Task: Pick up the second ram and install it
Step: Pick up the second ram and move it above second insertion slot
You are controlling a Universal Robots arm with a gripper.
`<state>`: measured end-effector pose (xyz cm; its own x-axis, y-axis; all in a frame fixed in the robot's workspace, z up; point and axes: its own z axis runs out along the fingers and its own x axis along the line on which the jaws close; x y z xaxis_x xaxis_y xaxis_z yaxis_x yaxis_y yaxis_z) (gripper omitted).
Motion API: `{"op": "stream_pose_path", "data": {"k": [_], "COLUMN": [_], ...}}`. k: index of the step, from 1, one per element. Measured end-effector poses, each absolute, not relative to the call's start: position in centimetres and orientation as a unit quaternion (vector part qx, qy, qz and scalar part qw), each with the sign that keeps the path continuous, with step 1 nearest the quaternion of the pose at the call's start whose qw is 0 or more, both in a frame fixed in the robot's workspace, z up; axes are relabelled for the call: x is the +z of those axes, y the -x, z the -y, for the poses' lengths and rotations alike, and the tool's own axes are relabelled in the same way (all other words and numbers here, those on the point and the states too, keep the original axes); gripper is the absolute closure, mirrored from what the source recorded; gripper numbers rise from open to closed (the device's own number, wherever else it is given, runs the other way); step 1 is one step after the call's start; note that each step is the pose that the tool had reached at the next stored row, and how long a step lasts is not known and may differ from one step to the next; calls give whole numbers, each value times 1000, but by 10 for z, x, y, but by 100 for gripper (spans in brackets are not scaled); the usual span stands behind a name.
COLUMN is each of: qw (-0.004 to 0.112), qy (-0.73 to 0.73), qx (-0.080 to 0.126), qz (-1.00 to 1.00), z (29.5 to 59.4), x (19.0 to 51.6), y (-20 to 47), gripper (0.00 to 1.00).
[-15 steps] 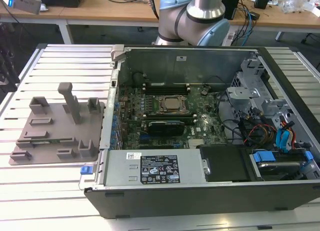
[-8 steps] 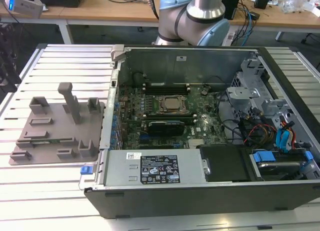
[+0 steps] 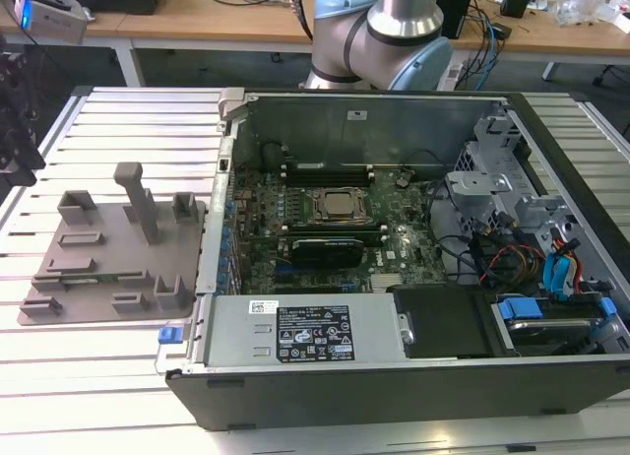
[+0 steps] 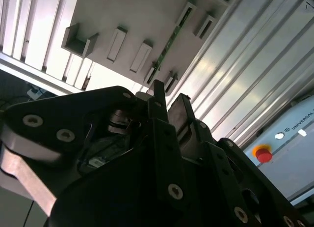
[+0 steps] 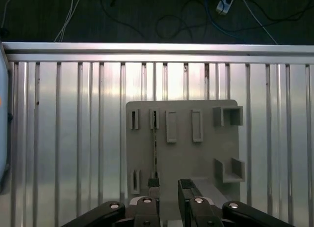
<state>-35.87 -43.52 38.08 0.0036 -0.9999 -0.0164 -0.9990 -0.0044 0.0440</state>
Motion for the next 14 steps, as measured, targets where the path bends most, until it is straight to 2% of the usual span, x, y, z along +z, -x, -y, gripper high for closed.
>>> {"op": "stream_pose_path", "data": {"k": [14], "qw": [10], "qy": [-708], "qx": [-21], "qz": [706], "z": [435], "x": [371], "y": [359], "gripper": [70]}}
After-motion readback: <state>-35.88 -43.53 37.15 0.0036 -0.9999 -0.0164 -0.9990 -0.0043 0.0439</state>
